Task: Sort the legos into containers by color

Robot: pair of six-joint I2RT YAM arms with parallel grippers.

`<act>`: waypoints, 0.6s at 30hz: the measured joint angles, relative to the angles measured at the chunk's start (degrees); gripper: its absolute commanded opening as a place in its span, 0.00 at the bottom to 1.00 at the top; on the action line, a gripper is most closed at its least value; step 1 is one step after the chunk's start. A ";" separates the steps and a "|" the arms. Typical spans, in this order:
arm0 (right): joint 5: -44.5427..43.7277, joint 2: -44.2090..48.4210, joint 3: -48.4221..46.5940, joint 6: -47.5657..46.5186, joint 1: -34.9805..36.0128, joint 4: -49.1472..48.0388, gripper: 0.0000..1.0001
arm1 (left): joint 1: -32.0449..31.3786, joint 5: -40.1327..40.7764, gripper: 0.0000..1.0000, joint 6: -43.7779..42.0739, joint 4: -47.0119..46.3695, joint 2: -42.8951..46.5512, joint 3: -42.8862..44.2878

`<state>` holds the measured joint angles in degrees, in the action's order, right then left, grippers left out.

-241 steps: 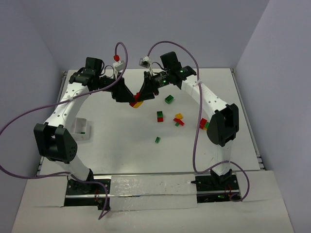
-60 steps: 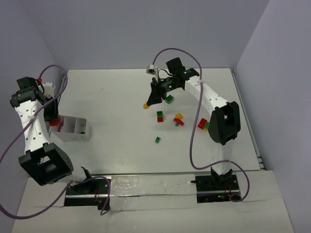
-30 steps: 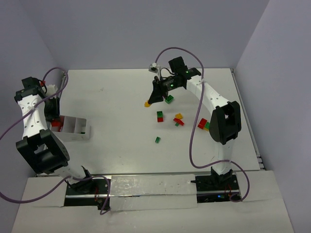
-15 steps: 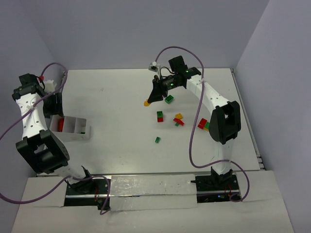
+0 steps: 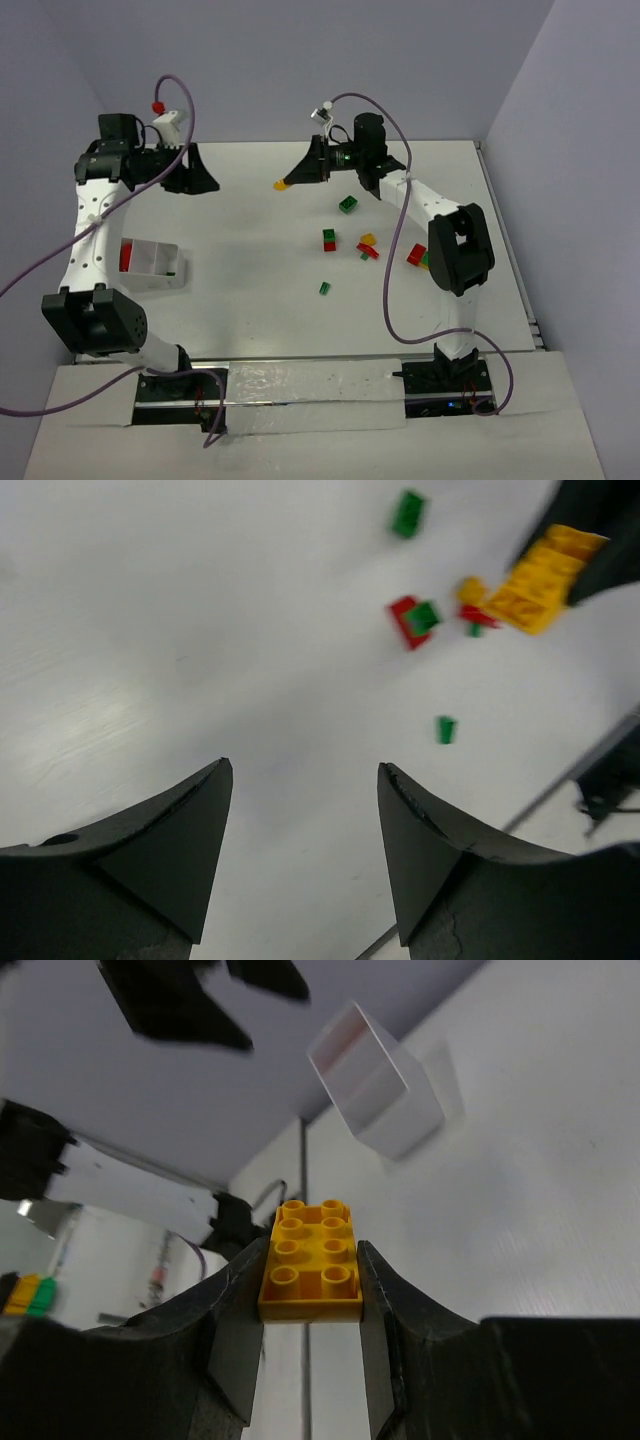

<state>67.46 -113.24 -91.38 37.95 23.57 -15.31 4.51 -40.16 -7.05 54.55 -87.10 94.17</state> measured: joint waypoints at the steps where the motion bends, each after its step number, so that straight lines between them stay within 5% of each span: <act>1: 0.27 -0.53 -0.06 5.29 0.00 -5.86 0.00 | -1.72 -2.34 0.69 1.00 -0.84 -0.16 0.04; 8: 0.96 -1.43 -0.06 24.39 0.29 -23.48 0.00 | -9.53 -6.35 0.74 5.73 -6.41 -2.16 2.42; 18: 0.91 -1.43 -0.13 26.58 0.69 -21.75 0.00 | -20.00 4.63 0.76 0.55 -21.37 6.21 -5.08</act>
<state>68.37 -114.67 -91.50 64.54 24.26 -37.06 -15.49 -35.54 -6.50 33.19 -80.89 89.09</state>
